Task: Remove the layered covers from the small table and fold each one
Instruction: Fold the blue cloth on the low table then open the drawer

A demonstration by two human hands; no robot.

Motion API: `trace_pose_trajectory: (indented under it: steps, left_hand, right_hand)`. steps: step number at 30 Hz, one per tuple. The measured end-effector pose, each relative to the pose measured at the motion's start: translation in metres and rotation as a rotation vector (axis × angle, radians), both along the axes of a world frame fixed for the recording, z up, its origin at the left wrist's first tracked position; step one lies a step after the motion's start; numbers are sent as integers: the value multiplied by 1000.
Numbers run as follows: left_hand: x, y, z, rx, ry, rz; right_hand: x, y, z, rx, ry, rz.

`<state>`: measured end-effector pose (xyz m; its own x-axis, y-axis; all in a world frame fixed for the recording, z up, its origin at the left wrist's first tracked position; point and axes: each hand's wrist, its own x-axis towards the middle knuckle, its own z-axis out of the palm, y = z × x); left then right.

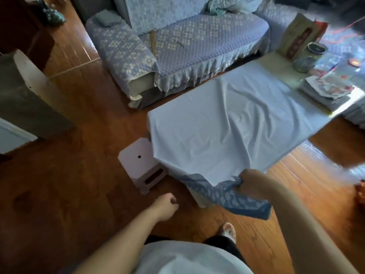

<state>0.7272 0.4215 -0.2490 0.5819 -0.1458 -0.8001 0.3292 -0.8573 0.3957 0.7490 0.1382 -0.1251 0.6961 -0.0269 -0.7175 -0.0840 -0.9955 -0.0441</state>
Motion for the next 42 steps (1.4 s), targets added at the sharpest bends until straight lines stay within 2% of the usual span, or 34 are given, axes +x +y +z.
trace_pose_trajectory:
  steps: [4,8,10,14,19,21,24,28,36,42]
  left_hand:
    - [41,76,-17,47,-8,-226]
    - [61,127,-8,52,6,-266]
    - [71,136,-3,44,6,-288]
    - [81,108,-2,-81,-13,-316]
    - [67,24,8,-408,-169,-114]
    - [66,2,7,-465,-208,-93]
    - [74,-10,13,-405,-182,-142]
    - [89,-11,6,-337,-179,-310]
    - [103,2,0,-225,-225,-454]
    - [113,16,11,-215,-327,-430]
  right_hand:
    - [2,60,-35,-72,21,-180]
    - [-6,104,-25,-90,19,-294]
    - [-14,112,-13,-91,-66,-355]
    - [-20,103,12,61,-245,-495]
    - [-13,89,55,204,-355,-552]
    - [-17,85,64,233,-373,-579]
    - [-25,81,62,279,-359,-618]
    - [-32,80,56,250,-341,-661]
    - [-15,83,54,224,-304,-602]
    - [-10,99,52,228,-370,-681]
